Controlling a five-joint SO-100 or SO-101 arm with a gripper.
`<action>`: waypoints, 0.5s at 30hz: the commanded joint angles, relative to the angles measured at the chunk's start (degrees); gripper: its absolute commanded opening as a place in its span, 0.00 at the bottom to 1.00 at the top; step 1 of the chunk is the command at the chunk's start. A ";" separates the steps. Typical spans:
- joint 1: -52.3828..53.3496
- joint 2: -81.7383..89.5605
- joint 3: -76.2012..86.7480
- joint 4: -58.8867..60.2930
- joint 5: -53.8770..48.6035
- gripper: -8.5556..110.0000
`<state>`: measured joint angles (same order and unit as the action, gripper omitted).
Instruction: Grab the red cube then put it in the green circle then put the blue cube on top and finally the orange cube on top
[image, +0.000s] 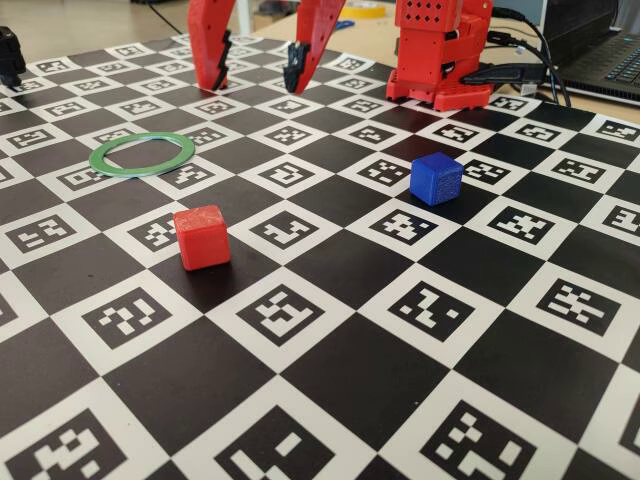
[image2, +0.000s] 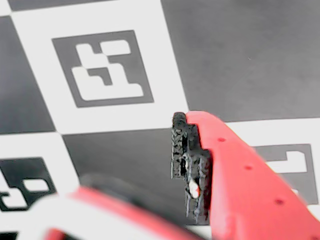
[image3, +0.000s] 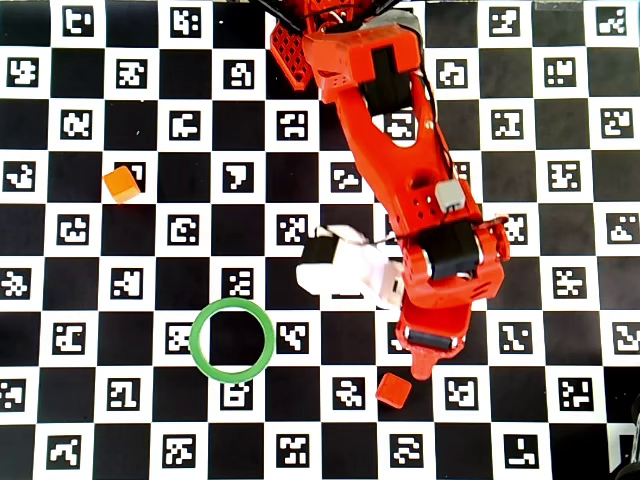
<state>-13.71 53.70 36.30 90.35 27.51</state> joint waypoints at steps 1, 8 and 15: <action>-0.09 0.53 -5.63 -1.93 2.20 0.35; 0.88 -4.31 -7.29 -4.04 6.68 0.39; 2.46 -9.49 -10.90 -6.06 8.09 0.41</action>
<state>-12.48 42.63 30.76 85.61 35.33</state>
